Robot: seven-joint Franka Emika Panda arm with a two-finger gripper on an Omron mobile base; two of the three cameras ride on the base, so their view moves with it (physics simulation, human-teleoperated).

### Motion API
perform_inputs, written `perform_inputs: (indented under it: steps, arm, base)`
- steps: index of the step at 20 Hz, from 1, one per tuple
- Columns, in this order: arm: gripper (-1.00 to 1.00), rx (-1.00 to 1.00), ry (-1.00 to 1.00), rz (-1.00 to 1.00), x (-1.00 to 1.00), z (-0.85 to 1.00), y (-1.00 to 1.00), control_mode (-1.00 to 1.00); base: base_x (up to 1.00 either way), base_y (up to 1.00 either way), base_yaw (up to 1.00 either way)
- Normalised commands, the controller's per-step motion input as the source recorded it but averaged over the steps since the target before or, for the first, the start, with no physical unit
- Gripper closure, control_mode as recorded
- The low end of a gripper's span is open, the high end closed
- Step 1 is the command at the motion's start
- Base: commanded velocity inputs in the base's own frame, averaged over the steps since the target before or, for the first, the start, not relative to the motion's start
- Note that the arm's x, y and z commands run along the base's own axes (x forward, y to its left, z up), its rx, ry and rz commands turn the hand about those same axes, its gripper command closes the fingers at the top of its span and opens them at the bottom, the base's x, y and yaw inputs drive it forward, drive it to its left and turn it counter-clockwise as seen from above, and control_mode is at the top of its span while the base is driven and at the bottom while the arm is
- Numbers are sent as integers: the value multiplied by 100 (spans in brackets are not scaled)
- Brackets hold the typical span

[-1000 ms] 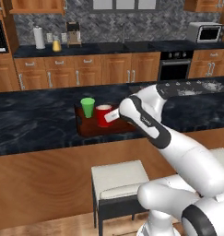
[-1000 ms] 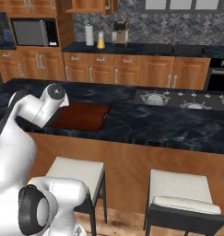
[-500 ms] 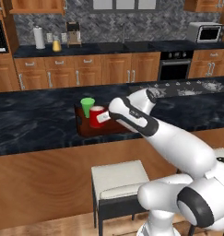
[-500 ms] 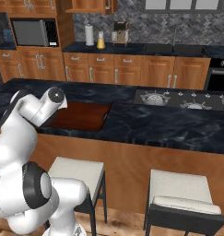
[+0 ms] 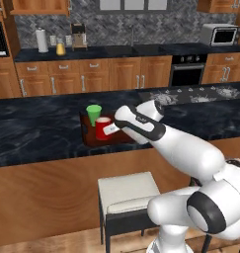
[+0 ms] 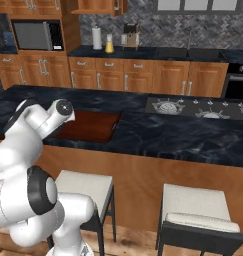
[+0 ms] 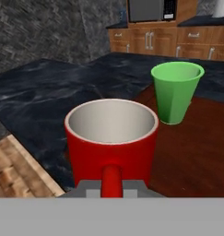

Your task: There is a tray on the dining counter. Grab the cup, mug, and pitcher and place them on the tray. The pitcher may be placed next to the tray if it cannot fit the tray.

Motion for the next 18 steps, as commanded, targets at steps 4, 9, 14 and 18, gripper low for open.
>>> perform_inputs:
  steps: [4, 9, 14, 18]
  arm:
    - [100, 0, 0, 0, 9, -15, 1, -100]
    - [100, 0, 0, 0, 23, -17, 9, -100]
    - [100, 0, 0, 0, 19, -12, 6, -100]
    - [100, 0, 0, 0, 17, -8, 0, -100]
  base:
    - [0, 0, 0]
    - [0, 0, 0]
    - [0, 0, 0]
    - [0, 0, 0]
